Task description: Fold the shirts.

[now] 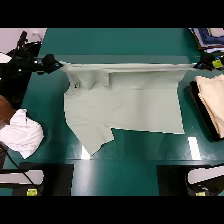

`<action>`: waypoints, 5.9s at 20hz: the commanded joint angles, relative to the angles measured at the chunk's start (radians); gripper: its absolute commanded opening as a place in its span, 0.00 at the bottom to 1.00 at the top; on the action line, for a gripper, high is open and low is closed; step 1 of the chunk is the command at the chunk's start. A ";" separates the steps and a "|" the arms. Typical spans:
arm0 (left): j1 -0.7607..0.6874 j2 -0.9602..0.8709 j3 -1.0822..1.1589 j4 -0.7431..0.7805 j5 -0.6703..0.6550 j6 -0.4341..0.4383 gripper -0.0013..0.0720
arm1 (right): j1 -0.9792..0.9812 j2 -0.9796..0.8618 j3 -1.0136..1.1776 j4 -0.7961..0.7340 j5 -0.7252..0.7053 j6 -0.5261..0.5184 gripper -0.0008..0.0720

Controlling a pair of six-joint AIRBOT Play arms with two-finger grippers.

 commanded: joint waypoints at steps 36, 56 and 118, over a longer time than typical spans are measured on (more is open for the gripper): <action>-0.229 0.514 -0.938 0.252 -0.094 -0.289 0.68 | -0.065 0.570 -0.764 0.034 -0.032 -0.065 0.62; -0.319 0.512 -0.829 0.110 -0.004 -0.202 0.06 | -0.341 0.562 -1.233 0.008 -0.009 -0.111 0.62; -0.318 0.214 -0.222 0.410 -0.135 -0.314 0.07 | -0.138 0.072 -0.755 0.225 0.024 -0.225 0.87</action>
